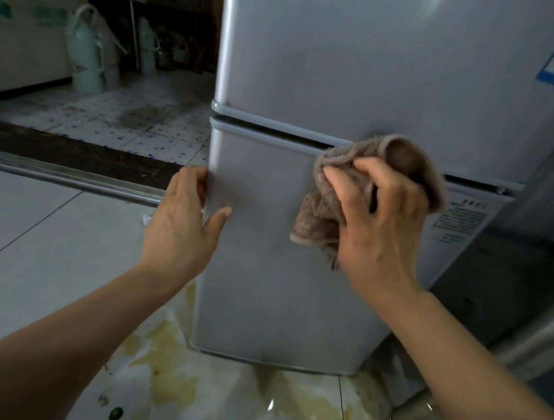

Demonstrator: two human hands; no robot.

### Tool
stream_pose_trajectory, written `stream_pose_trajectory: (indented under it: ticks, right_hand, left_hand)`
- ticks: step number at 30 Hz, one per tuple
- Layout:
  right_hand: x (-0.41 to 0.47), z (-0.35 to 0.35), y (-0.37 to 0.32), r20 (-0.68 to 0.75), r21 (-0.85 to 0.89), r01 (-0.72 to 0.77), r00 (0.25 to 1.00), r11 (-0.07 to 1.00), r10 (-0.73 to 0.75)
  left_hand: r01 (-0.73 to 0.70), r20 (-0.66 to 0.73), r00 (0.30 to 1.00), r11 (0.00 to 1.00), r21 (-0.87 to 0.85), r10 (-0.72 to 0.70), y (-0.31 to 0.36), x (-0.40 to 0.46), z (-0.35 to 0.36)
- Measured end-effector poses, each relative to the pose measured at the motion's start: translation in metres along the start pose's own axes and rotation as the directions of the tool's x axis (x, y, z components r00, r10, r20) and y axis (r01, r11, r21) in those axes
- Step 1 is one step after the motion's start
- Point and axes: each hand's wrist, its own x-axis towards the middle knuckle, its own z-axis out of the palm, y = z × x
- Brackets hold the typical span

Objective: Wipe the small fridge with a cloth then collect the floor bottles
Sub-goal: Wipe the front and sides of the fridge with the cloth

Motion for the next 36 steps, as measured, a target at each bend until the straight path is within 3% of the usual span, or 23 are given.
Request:
stream_pose_trajectory:
  ticks: [4, 10, 14, 19, 24, 26, 30, 36]
  right_hand:
    - [-0.047, 0.009, -0.007, 0.068, -0.019, 0.032, 0.997, 0.999, -0.031]
    - [-0.091, -0.005, -0.001, 0.21, -0.036, 0.231, 0.953, 0.972, -0.218]
    - [-0.05, -0.017, 0.021, 0.065, -0.068, -0.036, 0.997, 0.997, 0.04]
    - [-0.054, -0.014, 0.026, -0.047, -0.11, -0.232, 0.973, 0.967, 0.228]
    - [-0.119, -0.016, 0.013, 0.152, -0.125, -0.224, 0.959, 0.967, 0.241]
    - [-0.108, -0.022, 0.022, 0.151, -0.102, -0.233, 0.957, 0.967, 0.246]
    - [-0.059, -0.038, 0.038, 0.072, -0.105, -0.503, 0.856, 0.858, 0.511]
    - [-0.036, -0.047, 0.046, 0.047, -0.111, -0.619, 0.778, 0.778, 0.626]
  left_hand:
    - [-0.022, -0.017, 1.0, 1.0, 0.016, 0.022, -0.003, -0.001, 0.003]
    - [-0.029, -0.02, 0.999, 1.0, 0.012, 0.029, -0.006, -0.001, 0.004]
    - [-0.023, -0.031, 0.999, 1.0, -0.009, 0.023, -0.006, -0.002, 0.006]
    - [-0.026, -0.039, 0.999, 1.0, -0.017, 0.026, -0.007, -0.003, 0.007]
    - [-0.024, -0.037, 0.999, 0.999, -0.034, 0.023, -0.007, -0.004, 0.006]
    - [-0.023, -0.035, 0.999, 0.999, -0.041, 0.022, -0.006, -0.005, 0.006]
    - [0.025, -0.057, 0.998, 0.999, -0.033, -0.027, -0.004, -0.011, 0.007]
    - [0.094, 0.036, 0.995, 0.996, 0.008, -0.094, -0.021, -0.034, 0.021]
